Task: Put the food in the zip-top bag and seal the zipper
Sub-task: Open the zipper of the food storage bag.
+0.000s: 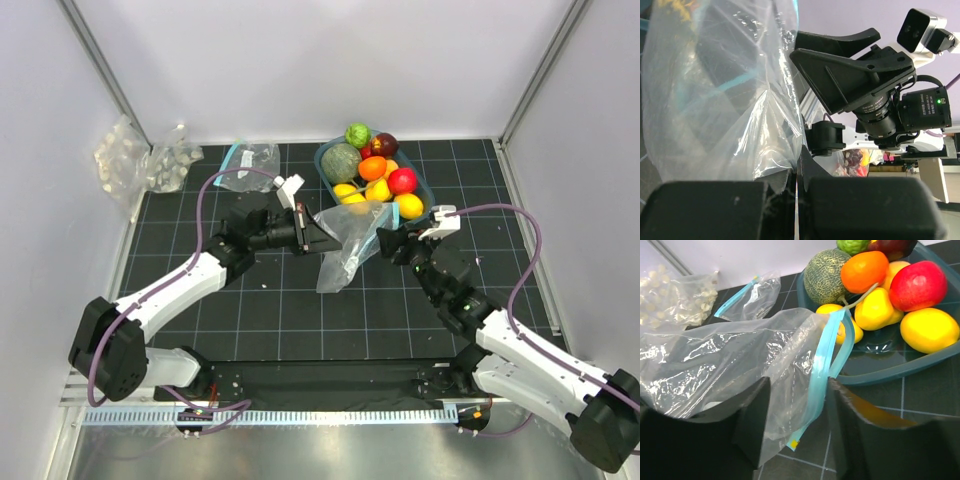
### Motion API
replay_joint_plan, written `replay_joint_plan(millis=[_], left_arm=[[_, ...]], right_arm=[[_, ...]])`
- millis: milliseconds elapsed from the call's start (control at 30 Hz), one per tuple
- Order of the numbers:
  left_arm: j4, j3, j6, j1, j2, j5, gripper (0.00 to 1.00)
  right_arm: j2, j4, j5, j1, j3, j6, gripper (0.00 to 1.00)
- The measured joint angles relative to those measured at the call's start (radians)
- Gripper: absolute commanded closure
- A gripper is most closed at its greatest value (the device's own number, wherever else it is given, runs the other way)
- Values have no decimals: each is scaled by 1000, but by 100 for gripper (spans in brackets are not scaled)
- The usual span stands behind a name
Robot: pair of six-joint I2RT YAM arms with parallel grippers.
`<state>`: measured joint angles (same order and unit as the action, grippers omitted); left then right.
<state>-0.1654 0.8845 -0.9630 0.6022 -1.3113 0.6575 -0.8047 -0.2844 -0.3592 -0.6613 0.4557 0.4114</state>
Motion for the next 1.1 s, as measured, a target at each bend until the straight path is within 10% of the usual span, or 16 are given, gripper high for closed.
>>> replay_joint_plan(millis=[267, 367, 500, 1100], left_arm=[[29, 5, 21, 0, 0, -21, 89], [97, 26, 72, 0, 3, -79, 54], [236, 59, 139, 0, 45, -226, 37], [443, 133, 389, 313, 115, -930, 31]], right_arm=[[14, -6, 41, 13, -3, 42, 99], [25, -5, 39, 14, -3, 56, 99], [11, 50, 18, 15, 10, 72, 99], [-164, 239, -69, 15, 141, 251, 99]])
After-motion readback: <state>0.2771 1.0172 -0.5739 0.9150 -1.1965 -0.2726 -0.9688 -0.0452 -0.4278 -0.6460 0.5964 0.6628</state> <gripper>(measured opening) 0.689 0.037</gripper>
